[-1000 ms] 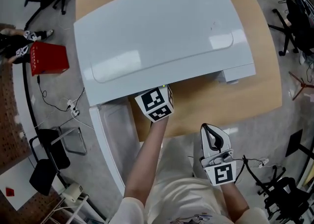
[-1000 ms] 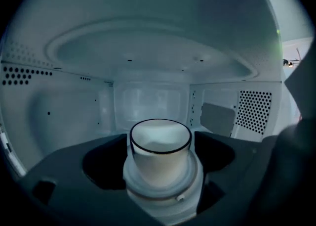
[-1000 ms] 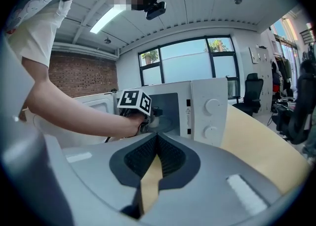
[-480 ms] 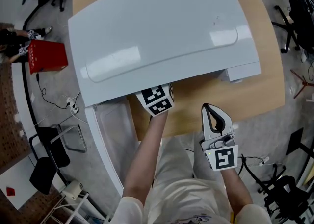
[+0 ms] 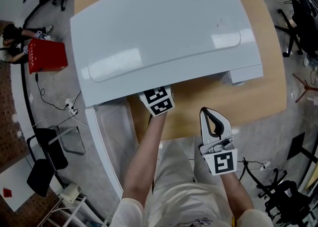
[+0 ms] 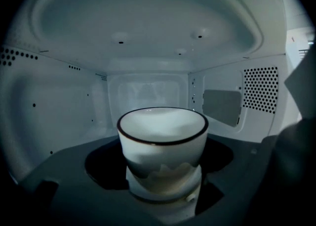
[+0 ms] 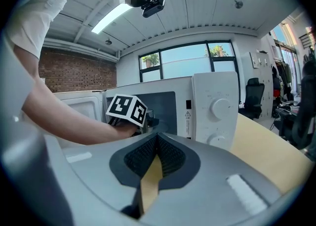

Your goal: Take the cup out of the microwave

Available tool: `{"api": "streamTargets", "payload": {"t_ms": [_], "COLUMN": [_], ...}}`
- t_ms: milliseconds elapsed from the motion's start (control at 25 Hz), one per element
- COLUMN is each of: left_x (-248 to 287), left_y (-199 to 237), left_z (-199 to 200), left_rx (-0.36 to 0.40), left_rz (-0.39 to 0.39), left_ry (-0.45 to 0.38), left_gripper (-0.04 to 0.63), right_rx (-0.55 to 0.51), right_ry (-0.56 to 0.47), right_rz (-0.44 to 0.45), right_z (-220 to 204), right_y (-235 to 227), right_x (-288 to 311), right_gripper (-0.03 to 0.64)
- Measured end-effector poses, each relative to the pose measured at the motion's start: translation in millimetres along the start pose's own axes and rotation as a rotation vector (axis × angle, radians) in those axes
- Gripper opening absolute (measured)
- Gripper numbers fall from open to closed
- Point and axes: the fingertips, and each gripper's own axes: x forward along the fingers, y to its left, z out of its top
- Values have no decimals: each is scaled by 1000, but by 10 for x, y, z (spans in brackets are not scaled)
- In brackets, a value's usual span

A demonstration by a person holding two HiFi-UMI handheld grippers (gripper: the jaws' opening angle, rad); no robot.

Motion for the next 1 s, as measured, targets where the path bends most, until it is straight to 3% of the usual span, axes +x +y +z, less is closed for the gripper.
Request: {"api": "streamTargets", "payload": {"t_ms": [240,640,840,1000], "left_x": [-286,-843,-1262,-1639], "left_y": [-79,-258,-307,-373], "left_z": [59,39,81,165], "left_rx": [14,30,13,60], "left_rz": [-28,-62,-56,-65], "left_ry": [-31,-3,8,7], "left_gripper": [399,399,399,399], "right_rx": [-23,-76,-70,-98], "right_ry": [11,78,10,-7], "right_rz": [13,61,68,83], "right_z": [-33,6,370,532], "right_y": [25,77,84,101], "right_x": [-79,-317,-387,-404], "right_gripper": [6,5,5,5]}}
